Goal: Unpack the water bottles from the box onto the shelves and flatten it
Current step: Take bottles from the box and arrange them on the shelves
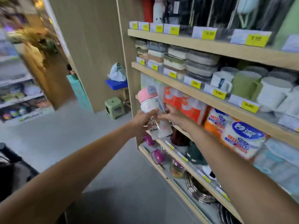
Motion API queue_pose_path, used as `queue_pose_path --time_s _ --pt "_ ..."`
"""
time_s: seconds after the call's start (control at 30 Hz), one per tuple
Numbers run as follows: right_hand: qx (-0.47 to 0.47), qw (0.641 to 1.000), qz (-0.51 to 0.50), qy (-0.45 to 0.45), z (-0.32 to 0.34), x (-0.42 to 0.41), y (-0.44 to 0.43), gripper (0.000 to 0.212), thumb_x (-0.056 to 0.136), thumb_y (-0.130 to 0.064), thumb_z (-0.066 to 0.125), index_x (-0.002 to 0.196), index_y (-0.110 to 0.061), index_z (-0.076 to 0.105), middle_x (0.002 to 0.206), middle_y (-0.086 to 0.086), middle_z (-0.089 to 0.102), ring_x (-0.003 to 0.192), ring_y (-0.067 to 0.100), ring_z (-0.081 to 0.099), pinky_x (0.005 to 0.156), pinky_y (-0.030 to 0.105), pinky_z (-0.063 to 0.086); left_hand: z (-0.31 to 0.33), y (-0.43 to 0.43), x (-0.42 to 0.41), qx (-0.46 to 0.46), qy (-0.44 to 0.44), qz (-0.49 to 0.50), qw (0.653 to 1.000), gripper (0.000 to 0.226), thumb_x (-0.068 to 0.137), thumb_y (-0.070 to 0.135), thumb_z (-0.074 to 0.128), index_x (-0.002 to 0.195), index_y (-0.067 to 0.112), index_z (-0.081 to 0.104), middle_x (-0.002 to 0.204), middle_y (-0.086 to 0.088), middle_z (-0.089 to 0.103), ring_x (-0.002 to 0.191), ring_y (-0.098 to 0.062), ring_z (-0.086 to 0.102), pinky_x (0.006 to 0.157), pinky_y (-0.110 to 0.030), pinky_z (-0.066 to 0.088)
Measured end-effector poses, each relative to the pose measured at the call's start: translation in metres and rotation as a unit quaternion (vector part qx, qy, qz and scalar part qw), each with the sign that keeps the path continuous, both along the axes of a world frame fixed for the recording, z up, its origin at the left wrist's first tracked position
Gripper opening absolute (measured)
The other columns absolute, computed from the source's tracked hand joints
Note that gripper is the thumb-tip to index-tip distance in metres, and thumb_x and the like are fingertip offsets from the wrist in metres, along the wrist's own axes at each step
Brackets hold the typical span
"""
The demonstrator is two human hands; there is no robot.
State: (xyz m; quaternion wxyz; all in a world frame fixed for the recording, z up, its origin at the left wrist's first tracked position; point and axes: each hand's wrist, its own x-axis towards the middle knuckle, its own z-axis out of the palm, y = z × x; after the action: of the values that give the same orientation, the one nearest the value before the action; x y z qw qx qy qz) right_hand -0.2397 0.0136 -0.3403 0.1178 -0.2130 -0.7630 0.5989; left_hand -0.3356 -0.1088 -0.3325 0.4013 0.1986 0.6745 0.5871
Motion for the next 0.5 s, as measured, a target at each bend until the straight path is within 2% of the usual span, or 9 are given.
queue_pose_path --time_s 0.07,0.17,0.27,0.33,0.4,0.47,0.5 --pt "-0.002 1.000 0.007 0.007 0.005 -0.043 0.009 0.034 0.082 -0.014 0.070 0.110 -0.028 0.058 0.091 -0.008 0.068 0.077 0.003 0.063 0.054 0.007 0.045 0.005 0.006 -0.041 -0.002 0.011 0.021 1.000 0.013 0.088 0.030 0.064 0.085 0.020 0.056 0.048 0.012 0.060 0.043 -0.001 0.058 0.058 -0.020 0.048" --pt "0.013 1.000 0.020 0.008 0.016 -0.100 0.019 0.035 0.081 -0.010 0.070 0.111 -0.026 0.059 0.089 -0.007 0.068 0.071 0.000 0.063 0.051 0.008 0.043 0.012 0.012 -0.090 0.008 0.027 0.035 0.999 0.014 0.090 0.030 0.062 0.080 0.021 0.056 0.045 0.011 0.058 0.039 0.000 0.055 0.054 -0.019 0.048" --pt "0.035 0.999 0.040 0.000 0.030 -0.147 0.027 0.038 0.080 -0.007 0.070 0.115 -0.019 0.059 0.088 -0.005 0.067 0.074 0.004 0.063 0.059 0.012 0.048 0.018 0.018 -0.134 0.022 0.029 0.049 0.998 0.012 0.089 0.032 0.062 0.086 0.021 0.058 0.050 0.011 0.055 0.038 0.000 0.051 0.050 -0.016 0.047" --pt "0.054 0.997 0.051 0.007 0.042 -0.178 0.034 0.040 0.080 -0.003 0.069 0.116 -0.016 0.059 0.088 -0.005 0.066 0.075 0.003 0.063 0.065 0.013 0.050 0.022 0.027 -0.165 0.048 0.031 0.053 0.997 0.016 0.089 0.032 0.061 0.095 0.019 0.056 0.045 0.015 0.050 0.037 0.000 0.048 0.045 -0.015 0.042" --pt "0.082 0.995 0.054 0.010 0.055 -0.205 0.040 0.041 0.080 0.000 0.068 0.118 -0.014 0.058 0.089 -0.005 0.066 0.074 0.001 0.062 0.065 0.010 0.050 0.026 0.038 -0.194 0.069 0.034 0.052 0.996 0.025 0.088 0.036 0.063 0.104 0.018 0.057 0.056 0.012 0.056 0.048 -0.003 0.053 0.055 -0.020 0.046" --pt "0.105 0.994 0.039 0.011 0.067 -0.229 0.047 0.041 0.079 -0.003 0.069 0.117 -0.014 0.058 0.090 -0.005 0.066 0.072 -0.002 0.063 0.062 0.010 0.050 0.033 0.051 -0.221 0.089 0.020 0.048 0.995 0.038 0.085 0.039 0.066 0.115 0.017 0.058 0.085 0.000 0.067 0.073 -0.014 0.064 0.072 -0.031 0.054" --pt "0.114 0.993 0.028 0.015 0.075 -0.242 0.052 0.040 0.079 -0.004 0.070 0.115 -0.014 0.058 0.088 -0.007 0.066 0.069 -0.005 0.063 0.060 0.009 0.049 0.039 0.058 -0.236 0.098 0.021 0.043 0.994 0.043 0.084 0.041 0.067 0.119 0.019 0.057 0.092 -0.003 0.067 0.077 -0.016 0.066 0.070 -0.031 0.056"
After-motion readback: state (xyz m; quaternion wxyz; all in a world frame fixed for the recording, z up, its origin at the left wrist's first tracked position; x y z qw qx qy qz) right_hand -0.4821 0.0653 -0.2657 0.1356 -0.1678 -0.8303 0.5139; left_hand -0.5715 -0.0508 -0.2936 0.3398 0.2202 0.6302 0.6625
